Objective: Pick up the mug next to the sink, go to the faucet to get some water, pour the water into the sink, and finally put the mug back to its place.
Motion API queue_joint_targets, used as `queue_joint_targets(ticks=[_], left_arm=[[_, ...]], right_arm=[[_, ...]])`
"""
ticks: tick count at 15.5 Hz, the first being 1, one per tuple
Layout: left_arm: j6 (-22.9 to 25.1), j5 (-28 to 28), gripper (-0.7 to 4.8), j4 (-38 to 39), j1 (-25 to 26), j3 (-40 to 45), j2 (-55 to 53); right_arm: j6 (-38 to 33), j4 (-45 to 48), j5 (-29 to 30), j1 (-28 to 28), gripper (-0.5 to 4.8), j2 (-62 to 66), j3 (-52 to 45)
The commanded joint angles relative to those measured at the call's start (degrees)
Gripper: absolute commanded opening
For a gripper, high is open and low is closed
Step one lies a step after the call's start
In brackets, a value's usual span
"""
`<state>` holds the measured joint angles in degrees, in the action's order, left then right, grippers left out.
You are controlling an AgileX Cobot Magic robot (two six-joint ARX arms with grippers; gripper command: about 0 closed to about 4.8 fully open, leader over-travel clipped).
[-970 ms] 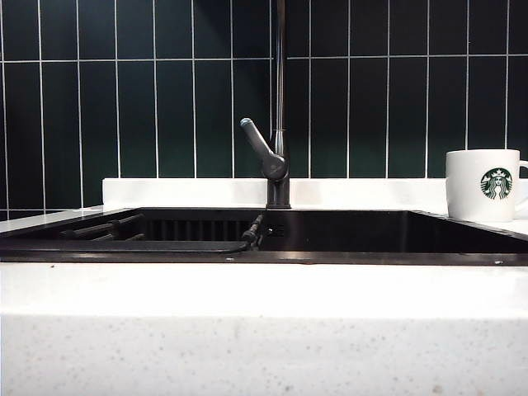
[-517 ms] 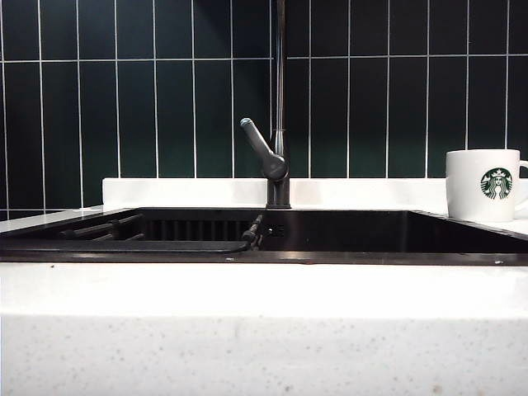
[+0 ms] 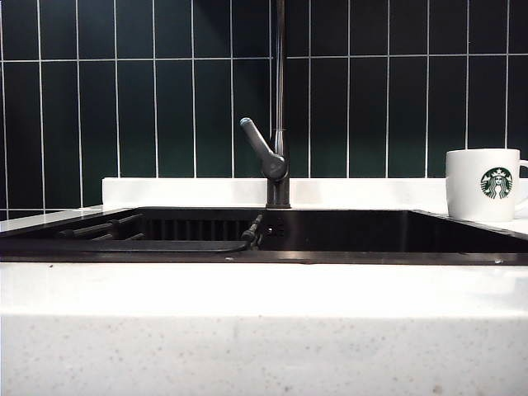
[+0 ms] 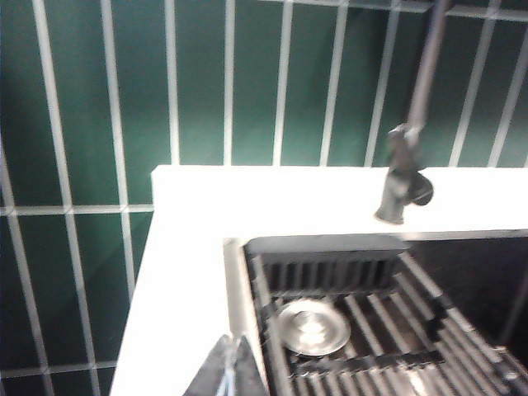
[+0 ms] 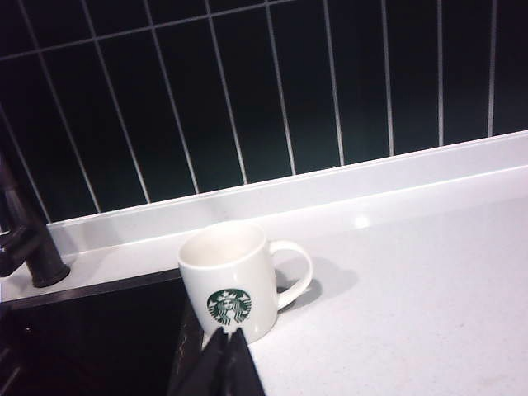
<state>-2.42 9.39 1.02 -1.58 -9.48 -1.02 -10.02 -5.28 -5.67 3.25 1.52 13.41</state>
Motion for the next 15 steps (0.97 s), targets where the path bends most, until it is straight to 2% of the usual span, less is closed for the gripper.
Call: queue_joint_targets(ticks=[1,2,5,6,7,9,11,12,13,15], left_arm=[[1.0,5.7,-0.05,-0.7,0.0,-3.9,-5.2],[2.1,5.9,-0.05,-1.2,0.0,-6.3,-9.0],[3.7,6.3,-0.05,-11.7,0.0,-13.1,-25.7],[3.7,6.3,-0.05,-14.4,0.0,-16.0,-31.5],[3.7,6.3,-0.05,-15.5,0.0,-20.2,-38.2],[3.7,6.6,-0.05,-15.3,0.0,-25.7,-45.4],[3.7,9.7,-0.05,-15.6,0.0,-30.0,-52.0],[3.7,12.1,-0.04,-18.2,0.0,-30.8,-54.7],[3.6,14.0,0.3,-22.0,0.0,-30.8,-58.3],[3.4,13.9,0.58,-22.1,-0.1,-30.8,-60.8]], right_arm=[[0.0,-2.5,-0.4,-0.1,-0.02,3.8,5.2],[0.5,-2.8,-0.2,0.0,-0.01,6.6,7.4],[10.0,-3.4,0.3,0.0,-0.01,17.6,15.4],[12.6,-4.5,-1.7,0.0,-0.01,20.7,17.9],[14.6,-5.2,-3.9,0.0,-0.01,24.0,20.3],[17.2,-5.2,-3.9,1.2,-0.01,27.5,22.5],[17.7,-5.1,-1.2,2.9,0.05,31.0,23.1],[17.7,-5.0,-1.2,3.2,0.27,32.7,23.1],[17.7,-4.7,-0.7,3.3,0.27,34.5,23.1],[17.7,-3.4,-0.7,3.3,0.27,34.3,23.3]])
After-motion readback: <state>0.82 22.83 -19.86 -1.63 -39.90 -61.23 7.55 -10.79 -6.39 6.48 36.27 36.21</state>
